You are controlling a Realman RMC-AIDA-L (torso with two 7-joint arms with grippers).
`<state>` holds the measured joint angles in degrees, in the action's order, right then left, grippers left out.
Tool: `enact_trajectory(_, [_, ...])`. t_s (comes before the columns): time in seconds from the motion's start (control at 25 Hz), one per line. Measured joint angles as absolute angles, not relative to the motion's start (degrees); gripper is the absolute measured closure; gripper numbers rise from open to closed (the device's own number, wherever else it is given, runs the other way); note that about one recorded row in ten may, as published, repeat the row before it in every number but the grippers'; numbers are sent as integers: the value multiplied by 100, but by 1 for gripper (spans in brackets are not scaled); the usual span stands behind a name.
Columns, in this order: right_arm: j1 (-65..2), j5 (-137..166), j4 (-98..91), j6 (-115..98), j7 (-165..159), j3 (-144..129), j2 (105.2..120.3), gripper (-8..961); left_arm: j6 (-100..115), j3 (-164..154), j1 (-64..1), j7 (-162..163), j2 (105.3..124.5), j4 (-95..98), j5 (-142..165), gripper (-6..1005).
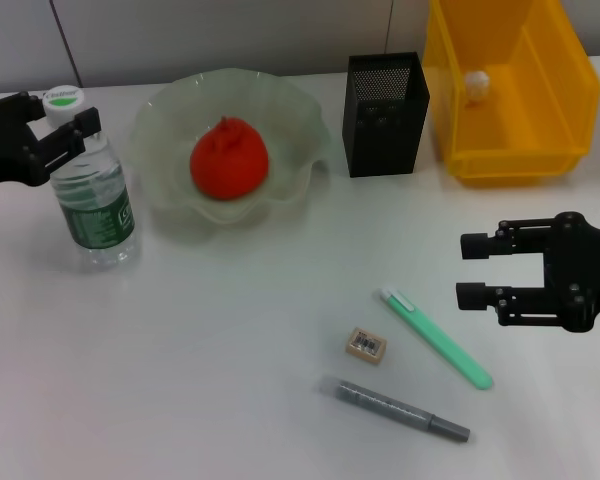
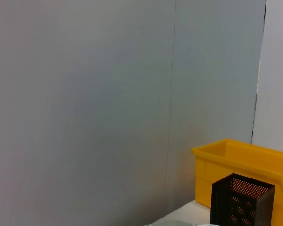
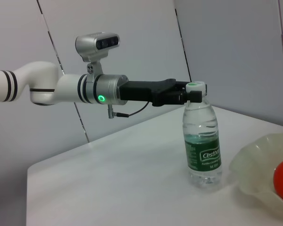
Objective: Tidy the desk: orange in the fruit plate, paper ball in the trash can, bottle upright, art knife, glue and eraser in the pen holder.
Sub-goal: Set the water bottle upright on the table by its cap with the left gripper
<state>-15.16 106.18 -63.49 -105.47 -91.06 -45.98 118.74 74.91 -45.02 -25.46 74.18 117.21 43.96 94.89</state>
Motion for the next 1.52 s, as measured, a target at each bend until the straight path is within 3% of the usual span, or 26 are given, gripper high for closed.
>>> enact_trajectory(1.2, [-1591, 10620, -6310, -10493, -9105, -4602, 11883, 345, 7787, -4538, -2267, 6904, 11847, 4395, 9208, 563])
enact_trajectory(1.52, [-1591, 10627, -6310, -10485, -9107, -4575, 11883, 345, 7884, -4556, -2231, 6884, 11854, 4386, 9209, 447])
